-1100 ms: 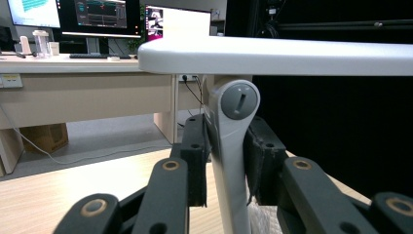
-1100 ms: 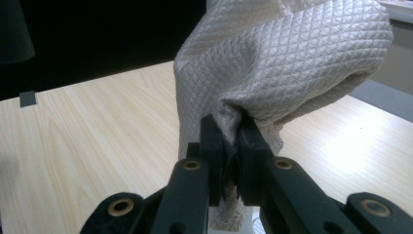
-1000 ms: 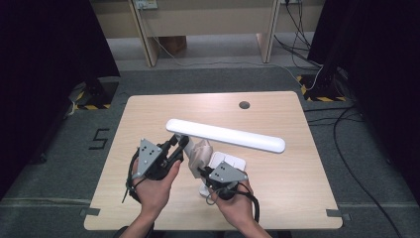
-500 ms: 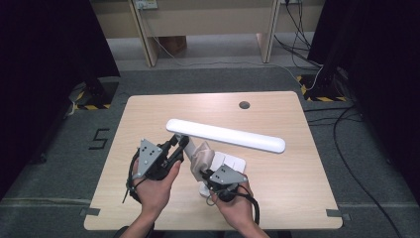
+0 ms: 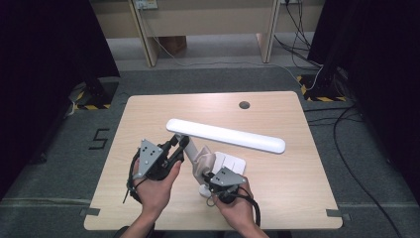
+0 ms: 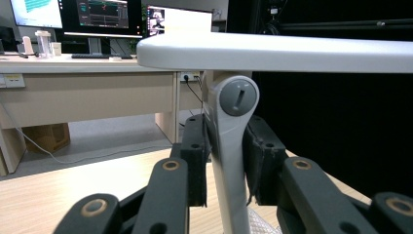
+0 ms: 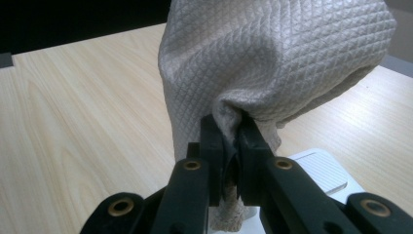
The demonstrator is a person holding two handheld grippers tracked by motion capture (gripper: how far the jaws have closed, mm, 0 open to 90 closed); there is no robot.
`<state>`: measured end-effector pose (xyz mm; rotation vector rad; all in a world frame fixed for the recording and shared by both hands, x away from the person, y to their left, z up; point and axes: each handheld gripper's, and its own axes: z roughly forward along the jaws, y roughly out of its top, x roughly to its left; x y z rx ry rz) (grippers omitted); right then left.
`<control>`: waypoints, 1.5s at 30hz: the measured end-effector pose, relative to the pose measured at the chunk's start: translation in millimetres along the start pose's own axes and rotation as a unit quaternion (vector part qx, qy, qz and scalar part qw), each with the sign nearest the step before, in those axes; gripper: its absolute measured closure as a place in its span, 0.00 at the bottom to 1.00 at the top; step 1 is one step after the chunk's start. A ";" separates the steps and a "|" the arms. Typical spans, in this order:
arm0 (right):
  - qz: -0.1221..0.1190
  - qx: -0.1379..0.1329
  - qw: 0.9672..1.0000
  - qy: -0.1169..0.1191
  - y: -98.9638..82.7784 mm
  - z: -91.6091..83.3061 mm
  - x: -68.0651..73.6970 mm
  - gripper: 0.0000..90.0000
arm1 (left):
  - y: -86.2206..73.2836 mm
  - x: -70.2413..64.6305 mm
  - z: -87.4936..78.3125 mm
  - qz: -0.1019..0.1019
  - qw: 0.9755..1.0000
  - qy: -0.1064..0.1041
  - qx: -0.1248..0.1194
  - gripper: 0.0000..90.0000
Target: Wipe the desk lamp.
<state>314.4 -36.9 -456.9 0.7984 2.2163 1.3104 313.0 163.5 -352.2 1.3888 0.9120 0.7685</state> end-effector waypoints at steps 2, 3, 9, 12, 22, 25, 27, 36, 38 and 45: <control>-0.005 0.002 1.000 0.000 -1.4 1.0 -0.6 0.94 | -0.4 0.0 0.2 0.001 1.000 0.000 0.002 0.80; -0.004 0.003 1.000 0.000 -2.1 1.3 -0.6 0.94 | -0.6 0.0 0.2 0.000 1.000 0.000 0.002 0.80; 0.001 0.016 1.000 0.000 -8.7 3.9 -0.6 0.94 | -1.2 -0.1 0.6 -0.001 1.000 0.000 0.004 0.80; 0.002 0.023 1.000 0.001 -12.4 5.5 -1.0 0.94 | -1.6 0.0 0.7 0.000 1.000 0.000 0.003 0.80; -0.001 0.052 0.999 0.000 -25.9 12.1 -2.6 0.94 | -3.2 0.7 0.4 0.004 1.000 0.003 0.005 0.80; -0.010 0.059 0.998 -0.001 -28.7 15.0 -4.4 0.94 | -3.4 1.1 0.1 0.007 1.000 0.005 0.005 0.80; -0.003 0.063 0.998 0.002 -29.4 16.1 -4.1 0.94 | -3.6 1.4 0.0 0.008 1.000 0.006 0.005 0.80; -0.007 0.070 0.997 0.010 -30.5 15.3 -5.5 0.94 | -4.3 1.9 -0.5 0.007 1.000 0.009 0.005 0.80; -0.015 0.067 0.997 0.018 -28.8 9.5 2.0 0.94 | -4.5 2.2 -0.3 0.008 1.000 0.009 0.005 0.80; -0.033 0.088 0.994 0.053 -33.1 14.0 13.0 0.94 | -4.9 0.9 -0.7 0.010 1.000 0.012 0.004 0.80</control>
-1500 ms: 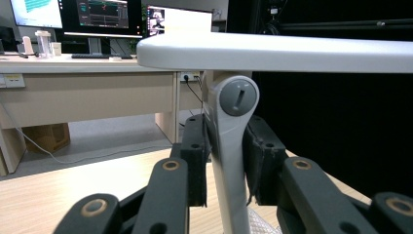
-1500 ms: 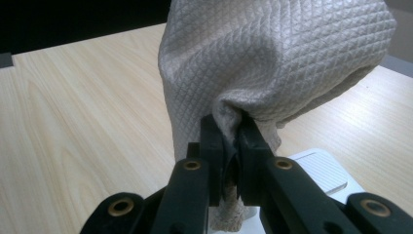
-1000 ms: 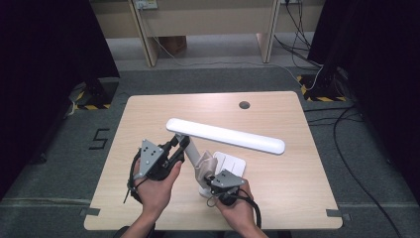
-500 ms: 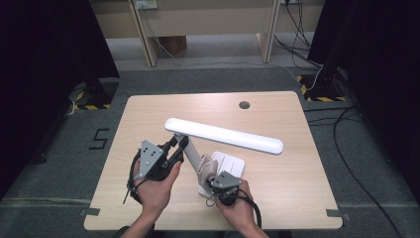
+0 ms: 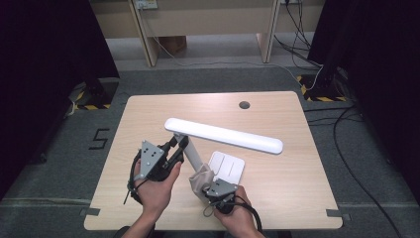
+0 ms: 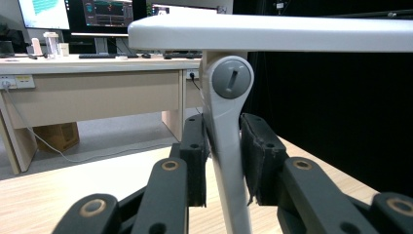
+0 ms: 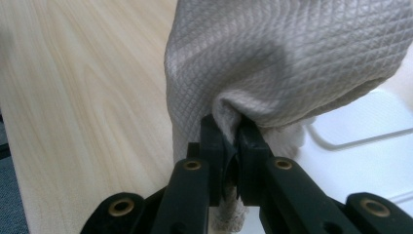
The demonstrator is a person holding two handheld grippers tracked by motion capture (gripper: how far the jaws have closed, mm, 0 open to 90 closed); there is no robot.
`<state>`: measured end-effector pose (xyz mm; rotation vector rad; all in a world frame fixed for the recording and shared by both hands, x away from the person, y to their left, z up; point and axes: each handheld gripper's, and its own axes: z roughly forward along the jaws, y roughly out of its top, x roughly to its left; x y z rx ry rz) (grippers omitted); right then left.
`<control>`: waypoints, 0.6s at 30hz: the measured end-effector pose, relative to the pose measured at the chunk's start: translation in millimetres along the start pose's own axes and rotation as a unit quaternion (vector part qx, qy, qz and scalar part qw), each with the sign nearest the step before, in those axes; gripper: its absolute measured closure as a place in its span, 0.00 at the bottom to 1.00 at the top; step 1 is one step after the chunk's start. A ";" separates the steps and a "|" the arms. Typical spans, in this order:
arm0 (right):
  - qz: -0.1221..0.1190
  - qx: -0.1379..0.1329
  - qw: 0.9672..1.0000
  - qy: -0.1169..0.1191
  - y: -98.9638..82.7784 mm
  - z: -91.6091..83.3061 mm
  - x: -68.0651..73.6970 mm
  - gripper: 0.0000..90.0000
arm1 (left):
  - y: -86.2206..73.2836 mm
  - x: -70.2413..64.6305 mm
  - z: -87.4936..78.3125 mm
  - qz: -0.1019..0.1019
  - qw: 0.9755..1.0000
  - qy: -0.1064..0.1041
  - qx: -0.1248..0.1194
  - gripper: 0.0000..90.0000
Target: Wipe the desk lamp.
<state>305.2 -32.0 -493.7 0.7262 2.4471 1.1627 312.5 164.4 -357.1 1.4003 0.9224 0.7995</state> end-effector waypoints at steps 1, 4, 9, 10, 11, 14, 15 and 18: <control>0.000 0.005 1.000 0.004 -0.4 2.6 0.2 0.94 | 0.0 0.1 -0.1 0.000 1.000 0.000 0.000 0.80; -0.001 0.016 1.000 0.016 -0.1 11.9 1.2 0.94 | 0.2 -0.2 0.4 0.001 1.000 -0.001 0.001 0.80; 0.017 0.015 0.999 0.025 -0.1 13.8 -3.1 0.94 | 0.2 0.8 0.0 0.000 1.000 -0.002 0.001 0.80; 0.018 0.014 0.999 0.024 -0.9 12.8 -4.2 0.94 | 0.2 0.8 0.0 0.000 1.000 -0.002 0.001 0.80; 0.019 0.017 0.999 0.025 -1.6 11.1 -5.6 0.94 | 0.1 0.8 -0.1 0.001 1.000 -0.002 0.001 0.80; 0.033 0.023 0.999 0.024 -7.0 3.5 -9.3 0.94 | -0.1 0.8 -0.4 0.002 1.000 -0.001 0.001 0.80; 0.036 0.023 0.999 0.024 -9.3 0.8 -11.4 0.94 | 0.0 0.8 -0.3 0.002 1.000 -0.001 0.001 0.80; 0.050 0.033 0.998 0.023 -15.4 -8.9 -15.6 0.94 | 0.1 0.4 -0.1 0.002 1.000 -0.001 0.002 0.80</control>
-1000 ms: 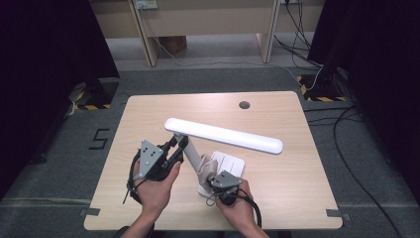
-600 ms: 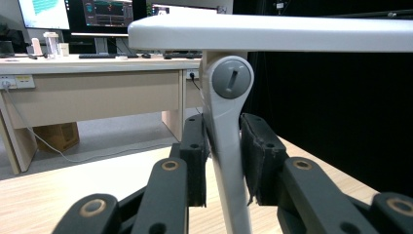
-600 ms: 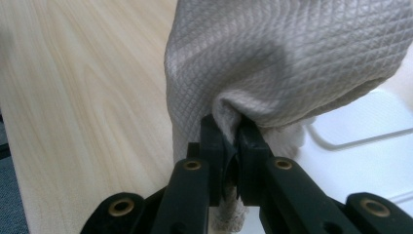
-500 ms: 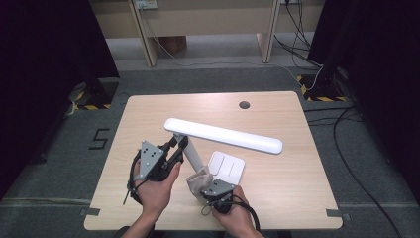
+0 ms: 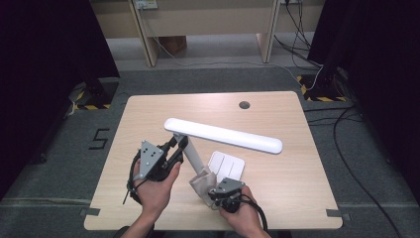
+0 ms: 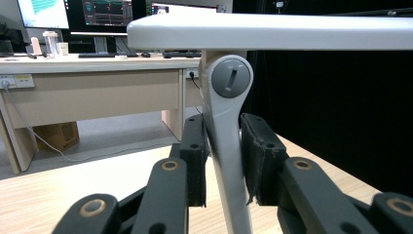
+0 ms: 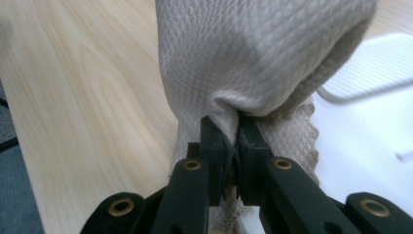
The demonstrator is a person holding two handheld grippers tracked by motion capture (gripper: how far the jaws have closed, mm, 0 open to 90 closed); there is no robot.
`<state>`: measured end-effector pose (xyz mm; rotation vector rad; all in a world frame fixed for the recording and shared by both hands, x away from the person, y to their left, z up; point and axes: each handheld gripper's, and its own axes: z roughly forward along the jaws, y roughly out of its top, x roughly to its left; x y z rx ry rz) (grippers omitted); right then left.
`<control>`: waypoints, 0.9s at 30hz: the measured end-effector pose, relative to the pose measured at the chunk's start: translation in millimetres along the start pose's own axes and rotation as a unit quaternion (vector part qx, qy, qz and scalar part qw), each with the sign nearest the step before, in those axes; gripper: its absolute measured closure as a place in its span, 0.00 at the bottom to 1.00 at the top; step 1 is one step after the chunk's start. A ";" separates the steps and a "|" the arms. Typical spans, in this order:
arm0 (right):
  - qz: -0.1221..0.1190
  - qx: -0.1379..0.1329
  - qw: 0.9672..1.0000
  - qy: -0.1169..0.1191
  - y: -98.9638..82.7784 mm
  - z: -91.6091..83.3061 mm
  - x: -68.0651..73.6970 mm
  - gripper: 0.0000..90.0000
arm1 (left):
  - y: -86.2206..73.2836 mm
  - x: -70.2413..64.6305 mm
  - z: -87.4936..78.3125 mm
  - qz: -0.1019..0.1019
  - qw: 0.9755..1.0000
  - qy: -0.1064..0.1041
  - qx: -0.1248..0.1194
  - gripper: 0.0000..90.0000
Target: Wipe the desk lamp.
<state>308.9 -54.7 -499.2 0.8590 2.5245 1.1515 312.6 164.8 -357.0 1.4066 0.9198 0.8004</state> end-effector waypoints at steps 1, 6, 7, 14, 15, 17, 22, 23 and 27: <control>0.005 0.001 1.000 0.003 -2.2 -2.4 -0.9 0.94 | -0.1 0.0 0.0 0.000 1.000 0.000 0.000 0.80; 0.015 0.011 1.000 -0.004 -11.7 -15.4 -5.1 0.94 | -0.1 0.0 0.0 -0.001 1.000 0.001 0.000 0.80; 0.020 0.013 1.000 -0.007 -14.5 -19.0 -6.0 0.94 | 0.0 0.0 0.0 0.000 1.000 0.001 0.001 0.80; 0.041 0.036 0.998 -0.029 -25.6 -38.6 -10.5 0.94 | 0.0 -0.6 0.1 0.000 1.000 0.001 0.001 0.80; 0.040 0.034 0.998 -0.037 -26.0 -40.9 -12.3 0.94 | 0.0 -0.7 0.1 0.000 1.000 0.002 0.001 0.80; 0.047 0.025 0.998 -0.045 -24.0 -44.2 -16.4 0.94 | -0.2 -0.9 0.4 0.001 1.000 0.002 0.000 0.80; 0.045 -0.021 0.997 -0.056 -0.8 -34.8 -23.9 0.94 | 0.0 -1.3 0.6 -0.001 1.000 0.003 0.001 0.80; 0.044 -0.023 0.997 -0.055 3.8 -28.8 -24.4 0.94 | 0.1 -1.2 0.5 -0.002 1.000 0.003 0.002 0.80; 0.044 -0.021 0.998 -0.044 14.2 -6.0 -22.0 0.94 | -0.3 -0.8 0.5 -0.003 1.000 0.002 0.001 0.80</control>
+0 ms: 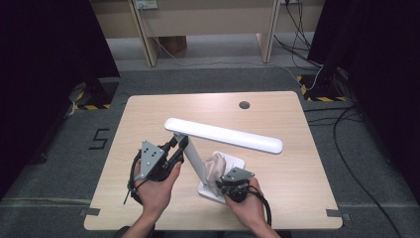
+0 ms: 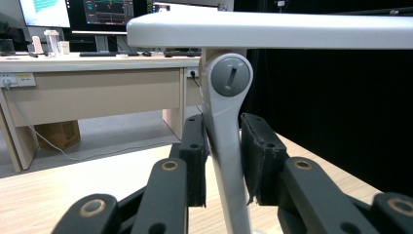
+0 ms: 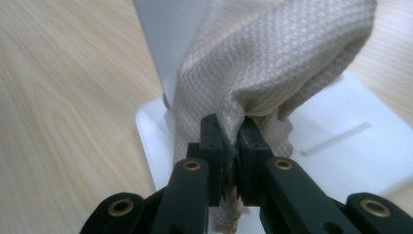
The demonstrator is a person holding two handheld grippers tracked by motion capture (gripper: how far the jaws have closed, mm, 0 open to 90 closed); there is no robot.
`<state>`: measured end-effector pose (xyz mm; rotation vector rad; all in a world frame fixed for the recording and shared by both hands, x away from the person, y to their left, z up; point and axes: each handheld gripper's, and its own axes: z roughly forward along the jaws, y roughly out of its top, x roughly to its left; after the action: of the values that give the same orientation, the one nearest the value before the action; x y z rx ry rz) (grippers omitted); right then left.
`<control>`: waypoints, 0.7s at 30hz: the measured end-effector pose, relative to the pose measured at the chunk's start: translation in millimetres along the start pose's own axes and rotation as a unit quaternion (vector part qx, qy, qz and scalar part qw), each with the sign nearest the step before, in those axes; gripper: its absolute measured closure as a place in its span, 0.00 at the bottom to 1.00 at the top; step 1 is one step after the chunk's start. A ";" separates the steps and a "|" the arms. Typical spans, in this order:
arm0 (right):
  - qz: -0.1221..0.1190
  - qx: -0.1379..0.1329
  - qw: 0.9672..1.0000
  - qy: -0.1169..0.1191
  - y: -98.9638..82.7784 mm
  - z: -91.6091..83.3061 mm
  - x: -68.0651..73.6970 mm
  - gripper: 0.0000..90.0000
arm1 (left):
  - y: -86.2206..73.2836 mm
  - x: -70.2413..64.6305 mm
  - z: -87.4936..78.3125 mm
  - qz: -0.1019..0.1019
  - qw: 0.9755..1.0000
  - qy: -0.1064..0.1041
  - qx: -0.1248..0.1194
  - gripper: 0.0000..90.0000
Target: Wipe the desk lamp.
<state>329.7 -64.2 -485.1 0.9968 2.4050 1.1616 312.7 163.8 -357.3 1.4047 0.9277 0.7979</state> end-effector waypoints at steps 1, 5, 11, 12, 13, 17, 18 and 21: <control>-0.002 0.001 1.000 0.002 1.1 6.0 2.3 0.94 | 0.0 0.0 0.1 0.000 1.000 0.000 0.000 0.80; -0.011 0.012 1.000 -0.009 -1.8 14.2 3.7 0.94 | 0.2 -0.2 0.0 0.001 1.000 -0.001 0.001 0.80; -0.020 0.022 0.999 -0.030 -15.3 -0.8 -6.8 0.94 | 0.0 -0.4 -0.1 0.001 1.000 0.000 0.001 0.80; -0.016 0.023 0.999 -0.034 -18.3 -4.5 -9.7 0.94 | 0.0 -0.2 -0.2 0.001 1.000 0.000 0.001 0.80; -0.012 0.023 0.999 -0.037 -21.3 -8.1 -13.0 0.94 | -0.1 0.0 -0.2 0.001 1.000 0.000 0.001 0.80; 0.002 0.029 0.998 -0.051 -30.3 -20.6 -22.9 0.94 | -0.1 -0.8 -0.1 0.002 1.000 0.001 0.001 0.80; 0.004 0.031 0.998 -0.054 -31.3 -22.6 -24.9 0.94 | -0.2 -0.8 -0.1 0.002 1.000 0.002 0.001 0.80; 0.007 0.032 0.997 -0.063 -30.1 -26.0 -29.0 0.94 | -0.5 -0.9 0.0 0.000 1.000 0.002 0.000 0.80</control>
<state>323.2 -112.3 -493.0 1.0749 2.3533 1.0005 312.2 163.0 -357.7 1.4037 0.9305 0.8015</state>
